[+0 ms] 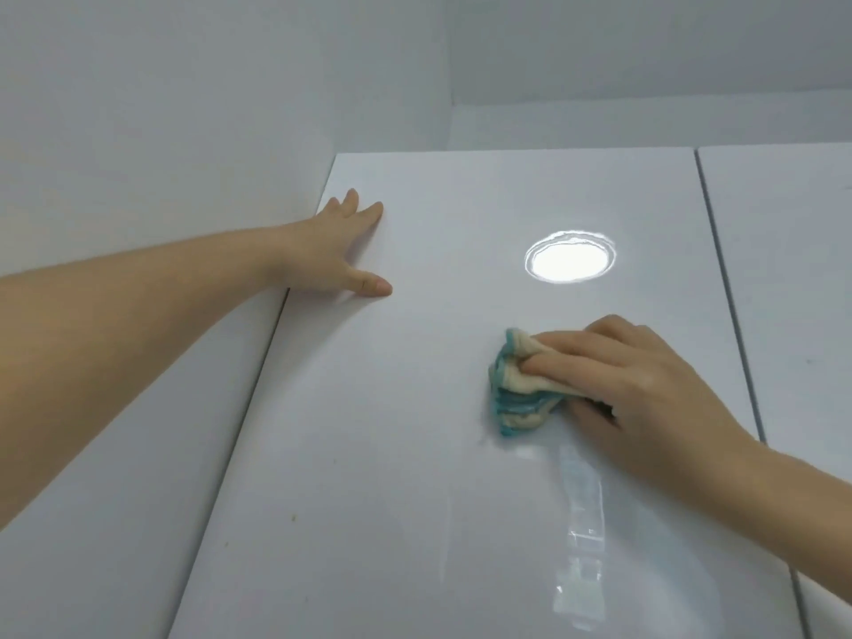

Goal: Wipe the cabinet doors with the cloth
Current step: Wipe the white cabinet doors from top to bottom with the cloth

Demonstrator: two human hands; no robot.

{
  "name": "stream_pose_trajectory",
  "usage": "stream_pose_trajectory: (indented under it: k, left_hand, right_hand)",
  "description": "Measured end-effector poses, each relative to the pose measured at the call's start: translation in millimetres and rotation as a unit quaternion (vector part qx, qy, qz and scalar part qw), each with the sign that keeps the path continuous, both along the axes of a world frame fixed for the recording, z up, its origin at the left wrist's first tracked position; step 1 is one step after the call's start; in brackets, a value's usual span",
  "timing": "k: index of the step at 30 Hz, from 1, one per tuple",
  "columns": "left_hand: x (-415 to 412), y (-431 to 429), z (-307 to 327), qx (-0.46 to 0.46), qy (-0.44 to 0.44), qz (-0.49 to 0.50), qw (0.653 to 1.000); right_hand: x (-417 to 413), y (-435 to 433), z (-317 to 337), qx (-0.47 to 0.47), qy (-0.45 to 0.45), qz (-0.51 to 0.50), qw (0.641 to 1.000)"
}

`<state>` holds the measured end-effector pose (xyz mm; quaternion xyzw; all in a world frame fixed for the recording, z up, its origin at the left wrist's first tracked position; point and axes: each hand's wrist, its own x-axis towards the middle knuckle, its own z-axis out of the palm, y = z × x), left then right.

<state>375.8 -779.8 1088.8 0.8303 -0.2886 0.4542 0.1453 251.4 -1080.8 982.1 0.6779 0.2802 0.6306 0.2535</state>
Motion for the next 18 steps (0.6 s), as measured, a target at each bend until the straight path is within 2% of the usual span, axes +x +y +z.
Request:
stream_pose_trajectory:
  k: [3, 5, 7, 9, 13, 15, 18]
  left_hand:
    - [0, 0, 2, -0.004, -0.002, 0.001, 1.000]
    - [-1, 0, 1, -0.003, 0.000, 0.003, 1.000]
    - [-1, -1, 1, -0.005, -0.006, 0.005, 1.000]
    - [-2, -2, 0, -0.007, -0.006, 0.002, 1.000]
    - [-2, -3, 0, -0.010, -0.005, -0.003, 1.000]
    - [0, -3, 0, -0.009, -0.002, -0.003, 1.000]
    - [1, -3, 1, -0.005, -0.004, -0.003, 1.000]
  right_hand:
    - [-12, -11, 20, 0.099, -0.022, 0.033, 0.994]
    - [-13, -13, 2, 0.091, -0.011, 0.027, 0.995]
    - [-16, -17, -20, 0.033, 0.021, 0.001, 0.999]
    - [-26, -27, -12, 0.013, 0.025, -0.020, 0.999]
    - [-34, -41, 14, 0.120, -0.039, 0.001, 0.992]
    - [-33, -40, -8, 0.092, -0.033, 0.011, 0.995]
    - [-35, -40, -32, 0.016, 0.024, -0.007, 1.000]
